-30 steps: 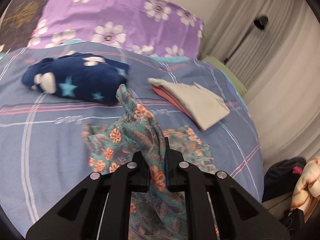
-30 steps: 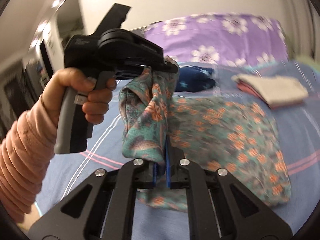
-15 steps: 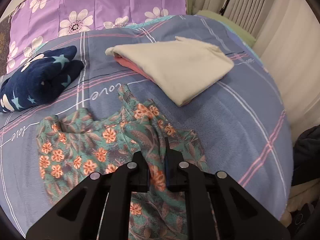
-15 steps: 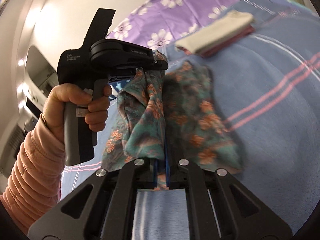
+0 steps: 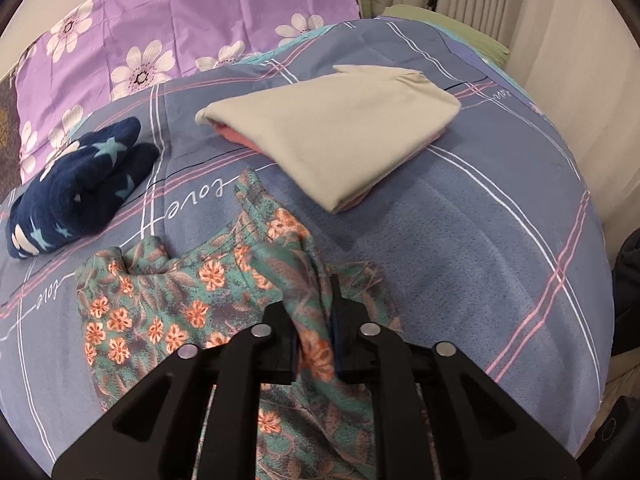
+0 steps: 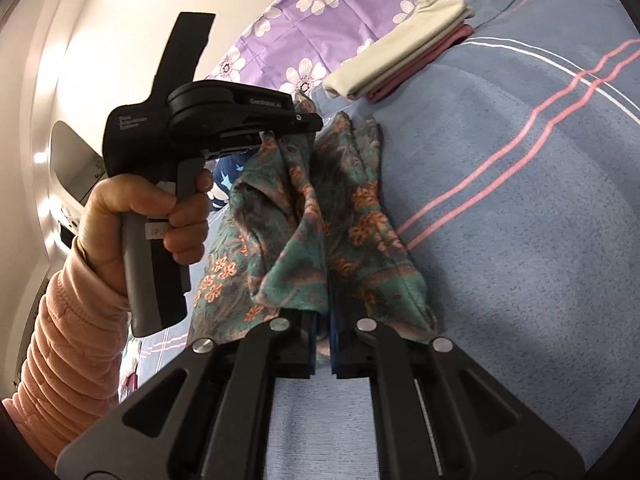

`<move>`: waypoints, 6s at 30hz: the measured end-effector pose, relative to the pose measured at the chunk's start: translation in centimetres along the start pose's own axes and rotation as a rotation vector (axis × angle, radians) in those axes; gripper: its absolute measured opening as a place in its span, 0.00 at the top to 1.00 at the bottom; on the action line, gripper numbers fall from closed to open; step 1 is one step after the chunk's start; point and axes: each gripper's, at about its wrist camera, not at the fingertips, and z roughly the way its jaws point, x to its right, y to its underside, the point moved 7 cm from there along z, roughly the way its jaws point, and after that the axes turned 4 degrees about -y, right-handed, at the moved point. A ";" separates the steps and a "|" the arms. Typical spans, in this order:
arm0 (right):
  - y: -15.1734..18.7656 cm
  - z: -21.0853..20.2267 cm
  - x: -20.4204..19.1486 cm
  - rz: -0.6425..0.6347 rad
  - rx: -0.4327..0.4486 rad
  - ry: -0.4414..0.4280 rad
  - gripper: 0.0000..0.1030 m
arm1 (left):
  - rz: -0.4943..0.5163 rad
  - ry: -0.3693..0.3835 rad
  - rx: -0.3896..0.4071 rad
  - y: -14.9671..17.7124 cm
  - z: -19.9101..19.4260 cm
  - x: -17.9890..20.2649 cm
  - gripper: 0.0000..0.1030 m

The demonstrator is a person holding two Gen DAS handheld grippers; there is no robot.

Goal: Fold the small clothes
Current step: 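Carry the teal floral shirt with both grippers and lower it onto the bed, then open both grippers and release the folded shirt on the bed, then grasp the folded teal floral shirt edge with both grippers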

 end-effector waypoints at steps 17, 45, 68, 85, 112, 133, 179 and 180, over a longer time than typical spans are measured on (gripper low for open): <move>0.7 -0.2 2.0 0.111 -0.016 -0.094 0.79 | 0.183 -0.129 0.266 12.1 -13.5 -4.1 0.24; 0.5 -2.5 2.3 0.091 0.020 0.045 0.80 | 0.118 -0.254 0.168 23.1 -11.2 -6.6 0.19; 7.4 7.6 -11.6 -0.561 -0.345 0.003 0.57 | -0.166 -0.276 0.188 26.9 -13.9 -14.5 0.18; 9.7 8.5 -12.9 -0.718 -0.420 0.006 0.35 | -0.249 -0.153 0.206 27.7 -13.6 -16.1 0.18; -0.5 -0.8 -6.2 -0.385 -0.056 0.114 0.66 | -0.118 0.067 0.258 20.6 -12.3 -9.3 0.70; -0.3 -0.2 0.2 -0.297 -0.115 0.319 0.79 | 0.010 0.005 0.141 22.1 -9.3 -7.2 0.42; -9.2 9.4 3.5 -0.260 -0.213 0.308 0.37 | -0.202 0.052 0.093 16.5 -1.9 -13.6 0.08; -9.2 9.2 3.5 -0.262 -0.199 0.286 0.37 | -0.202 0.054 0.093 16.4 -1.9 -13.7 0.08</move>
